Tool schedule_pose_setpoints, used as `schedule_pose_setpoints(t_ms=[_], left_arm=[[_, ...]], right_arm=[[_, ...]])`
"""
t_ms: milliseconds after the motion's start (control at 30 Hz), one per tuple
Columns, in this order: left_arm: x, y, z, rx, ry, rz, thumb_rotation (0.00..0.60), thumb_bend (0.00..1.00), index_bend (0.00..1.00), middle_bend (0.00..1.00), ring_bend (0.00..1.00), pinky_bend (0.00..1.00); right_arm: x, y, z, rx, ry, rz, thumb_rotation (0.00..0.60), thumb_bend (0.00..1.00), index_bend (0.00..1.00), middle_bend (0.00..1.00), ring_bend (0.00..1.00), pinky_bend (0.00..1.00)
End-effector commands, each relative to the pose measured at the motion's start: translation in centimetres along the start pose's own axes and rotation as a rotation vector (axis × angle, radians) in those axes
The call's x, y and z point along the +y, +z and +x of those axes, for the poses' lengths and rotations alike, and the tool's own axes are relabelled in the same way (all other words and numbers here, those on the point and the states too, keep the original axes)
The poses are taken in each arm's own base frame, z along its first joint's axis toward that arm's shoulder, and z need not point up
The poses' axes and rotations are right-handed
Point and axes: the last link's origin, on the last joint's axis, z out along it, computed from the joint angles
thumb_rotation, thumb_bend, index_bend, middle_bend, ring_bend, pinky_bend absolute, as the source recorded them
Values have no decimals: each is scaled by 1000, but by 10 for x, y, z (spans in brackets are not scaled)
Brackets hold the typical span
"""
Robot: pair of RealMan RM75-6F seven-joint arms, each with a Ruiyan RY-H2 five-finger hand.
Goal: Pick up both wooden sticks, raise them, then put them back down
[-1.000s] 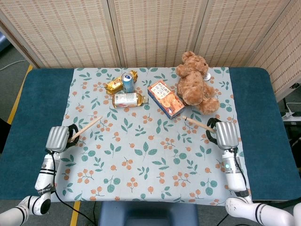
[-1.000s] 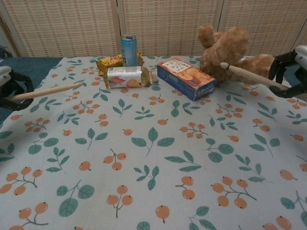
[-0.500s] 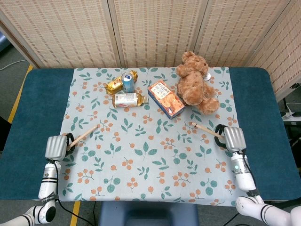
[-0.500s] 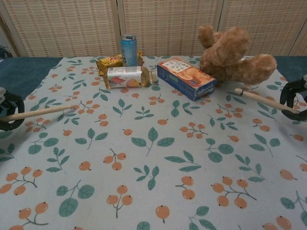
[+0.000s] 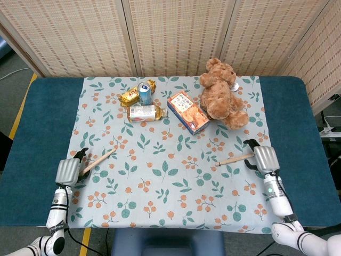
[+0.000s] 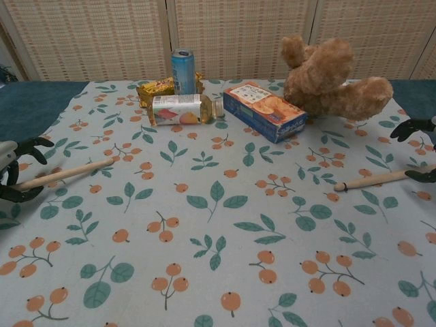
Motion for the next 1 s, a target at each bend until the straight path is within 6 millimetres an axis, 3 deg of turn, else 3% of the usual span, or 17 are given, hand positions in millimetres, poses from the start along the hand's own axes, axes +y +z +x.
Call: schedule_pose_setpoints(t_ms=[33,267,333,400,467,567,700,867,1000], left_arm=[[0,-2,3,-8,-28,-6,600,358,14,159,526,984],[5,-4,15,-27,-99,-35,600,345,0,56,362,792],[7,-3,19,-38,-116,-44,600,330,0,33,314,735],[9,-4,21,-45,-127,-53,600,317,0,10,260,680],[9,-4,26,-49,-137,-56,600,313,0,0,233,641],[6,-8,38,-49,-154,-65,600,312,0,0,203,497],[-7,-22,58,-69,-111,-84,600,314,0,0,137,404],[-31,-50,81,-22,-28,-69,600,321,0,10,116,399],[-44,-66,94,27,-37,-50,600,328,0,36,116,399]], right_arm=[[2,-5,9,37,-6,18,600,152,220,220,852,1000],[4,-30,39,162,-57,67,600,89,185,198,761,1000],[4,-40,49,192,-79,73,600,75,167,188,686,1000],[5,-49,57,209,-97,74,600,68,147,174,542,989],[7,-60,66,218,-112,72,600,66,133,157,405,937],[16,-81,80,224,-142,46,600,67,106,119,191,738],[28,-106,93,241,-208,-16,600,67,93,80,107,423],[36,-128,99,267,-250,-45,600,67,89,80,16,318],[35,-139,99,274,-226,-17,600,67,87,80,0,309]])
